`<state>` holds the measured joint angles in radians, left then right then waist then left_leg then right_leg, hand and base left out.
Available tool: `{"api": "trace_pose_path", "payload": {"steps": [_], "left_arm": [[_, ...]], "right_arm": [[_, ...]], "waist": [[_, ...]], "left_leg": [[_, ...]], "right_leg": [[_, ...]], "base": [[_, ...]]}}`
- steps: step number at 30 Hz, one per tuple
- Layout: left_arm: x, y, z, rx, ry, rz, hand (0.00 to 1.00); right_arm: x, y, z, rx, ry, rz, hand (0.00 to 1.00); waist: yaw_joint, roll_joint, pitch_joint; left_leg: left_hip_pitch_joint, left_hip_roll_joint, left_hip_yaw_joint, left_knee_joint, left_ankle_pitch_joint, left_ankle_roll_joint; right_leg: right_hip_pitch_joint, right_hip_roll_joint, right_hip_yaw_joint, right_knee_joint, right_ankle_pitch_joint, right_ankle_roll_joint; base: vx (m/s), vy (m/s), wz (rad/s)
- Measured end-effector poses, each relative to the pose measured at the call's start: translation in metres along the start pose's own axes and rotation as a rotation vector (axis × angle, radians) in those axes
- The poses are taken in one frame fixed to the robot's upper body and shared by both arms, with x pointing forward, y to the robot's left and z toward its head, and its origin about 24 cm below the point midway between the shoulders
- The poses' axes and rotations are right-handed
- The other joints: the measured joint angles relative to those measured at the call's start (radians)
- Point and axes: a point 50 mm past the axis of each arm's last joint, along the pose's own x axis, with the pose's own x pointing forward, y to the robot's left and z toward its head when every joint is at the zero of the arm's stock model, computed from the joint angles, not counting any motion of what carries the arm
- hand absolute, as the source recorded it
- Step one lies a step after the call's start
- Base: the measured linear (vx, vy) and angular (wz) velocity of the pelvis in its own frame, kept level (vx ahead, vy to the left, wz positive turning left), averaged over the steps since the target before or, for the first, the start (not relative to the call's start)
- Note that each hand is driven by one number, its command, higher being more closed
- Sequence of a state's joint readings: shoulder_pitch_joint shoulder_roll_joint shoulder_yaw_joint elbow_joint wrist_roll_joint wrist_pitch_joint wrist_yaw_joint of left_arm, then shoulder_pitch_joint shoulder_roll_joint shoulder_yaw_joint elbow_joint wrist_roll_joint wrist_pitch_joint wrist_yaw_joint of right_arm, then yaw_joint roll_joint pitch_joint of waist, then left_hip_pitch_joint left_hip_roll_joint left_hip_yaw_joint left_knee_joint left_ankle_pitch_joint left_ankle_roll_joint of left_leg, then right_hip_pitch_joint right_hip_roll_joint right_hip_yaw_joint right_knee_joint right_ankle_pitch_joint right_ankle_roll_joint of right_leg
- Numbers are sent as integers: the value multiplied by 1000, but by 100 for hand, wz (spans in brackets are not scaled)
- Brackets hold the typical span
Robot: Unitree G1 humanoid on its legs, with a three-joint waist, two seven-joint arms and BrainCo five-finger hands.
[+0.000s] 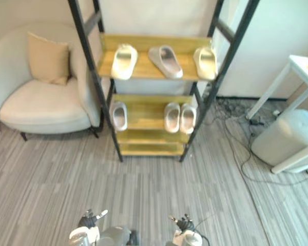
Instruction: Organize the slippers on the shoe rack
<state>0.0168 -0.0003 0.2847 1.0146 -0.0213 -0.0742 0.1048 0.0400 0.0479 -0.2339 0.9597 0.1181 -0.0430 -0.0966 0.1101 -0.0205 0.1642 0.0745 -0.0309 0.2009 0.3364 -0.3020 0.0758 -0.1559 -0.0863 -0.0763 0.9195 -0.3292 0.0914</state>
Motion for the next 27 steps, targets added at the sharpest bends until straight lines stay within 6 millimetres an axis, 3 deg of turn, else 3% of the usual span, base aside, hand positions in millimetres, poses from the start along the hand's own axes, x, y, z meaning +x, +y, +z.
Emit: {"api": "trace_pose_path", "payload": {"steps": [2, 3, 5, 7, 10, 11, 13, 15, 17, 19, 20, 21, 22, 24, 27], "left_arm": [[0, -1, 0, 0, 1, -2, 0], [0, -2, 1, 3, -3, -6, 0], [0, -2, 0, 14, 1, -5, 0], [-1, -4, -5, 15, 20, -10, 0], [-3, -10, -12, 7, 40, -25, 0], [-3, -14, -10, -3, 36, -32, 0], [-4, -12, -13, -2, 36, -27, 0], [-5, -14, -11, -4, 28, -32, 0], [-5, -9, -10, 4, 14, -22, 0], [-4, -10, -5, 16, -6, -27, 0], [-5, -10, -5, 24, -9, -30, 0], [-5, -13, -5, 34, -6, -40, 0], [-4, -10, -6, 53, 0, -39, 0], [-2, -1, -3, 68, -9, -19, 0], [-1, 3, -2, 81, -2, -10, 0]], "right_arm": [[1, -3, 3, 15, -13, -13, 0], [1, -7, 4, 27, -16, -26, 0], [2, -10, 5, 25, -16, -34, 0], [2, -11, 6, 21, -15, -37, 0], [4, -12, 8, 11, -9, -37, 0], [5, -17, 10, 1, -12, -47, 0], [4, -19, 8, -5, -7, -51, 0], [5, -18, 8, 6, -2, -49, 0], [4, -15, 5, 21, 13, -46, 0], [3, -12, 2, 40, 19, -41, 0], [3, -12, 2, 49, 19, -41, 0], [3, -13, 3, 49, 17, -44, 0], [3, -14, 2, 47, 22, -49, 0], [2, -5, -4, 60, 40, -33, 0], [0, 1, -7, 61, 48, -20, 0]], "waist": [[-5, -1, 0], [-8, -1, 0], [-12, -1, -1], [-29, 14, -10], [-28, 48, -25], [-34, 57, -25], [-45, 60, -24], [-38, 86, -10], [-25, 70, -1], [-16, 59, 4], [-16, 60, 4], [-19, 72, -2], [-21, 62, -5], [-21, 14, -12], [-20, -5, -22]], "left_leg": [[72, 5, -32, -58, -9, -12], [98, 7, -53, -76, -21, -18], [126, 7, -80, -87, -52, -36], [171, 30, -138, -108, -78, -66], [163, 72, -196, -70, -52, -107], [133, 64, -216, 32, -5, -113], [-26, 79, -217, 408, 58, -127], [-127, 135, -178, 599, 10, -118], [-182, 145, -140, 561, -45, -124], [-215, 145, -146, 369, -56, -148], [-220, 144, -158, 285, -41, -151], [-223, 147, -176, 173, 22, -153], [-208, 139, -181, 118, 73, -151], [-178, 109, -150, 68, 79, -134], [-153, 85, -123, 39, 73, -122]], "right_leg": [[-55, 6, -67, -161, 0, -26], [-78, 16, -82, -311, 32, -53], [-101, 39, -63, -507, 122, -81], [-84, 72, -51, -545, 277, -113], [-55, 80, -108, -521, 246, -137], [-52, 70, -134, -468, 228, -149], [79, 75, -119, -585, 179, -145], [172, 106, -103, -655, 159, -145], [237, 94, -70, -689, 157, -148], [263, 74, -38, -706, 149, -133], [270, 70, -26, -706, 139, -112], [272, 77, -18, -705, 130, -94], [274, 75, 9, -706, 122, -70], [279, 38, 31, -728, 121, -64], [283, 12, 47, -736, 131, -51]], "base": [[443, 37, 42], [503, -6, 51], [448, -50, 51], [622, -153, 68], [580, -185, 51], [364, -169, 44], [516, -158, 40], [452, -59, -8], [295, -1, -40], [255, 88, -55], [180, 131, -44], [196, 183, -38], [198, 177, -29], [177, 152, -24], [149, 126, -21]]}}
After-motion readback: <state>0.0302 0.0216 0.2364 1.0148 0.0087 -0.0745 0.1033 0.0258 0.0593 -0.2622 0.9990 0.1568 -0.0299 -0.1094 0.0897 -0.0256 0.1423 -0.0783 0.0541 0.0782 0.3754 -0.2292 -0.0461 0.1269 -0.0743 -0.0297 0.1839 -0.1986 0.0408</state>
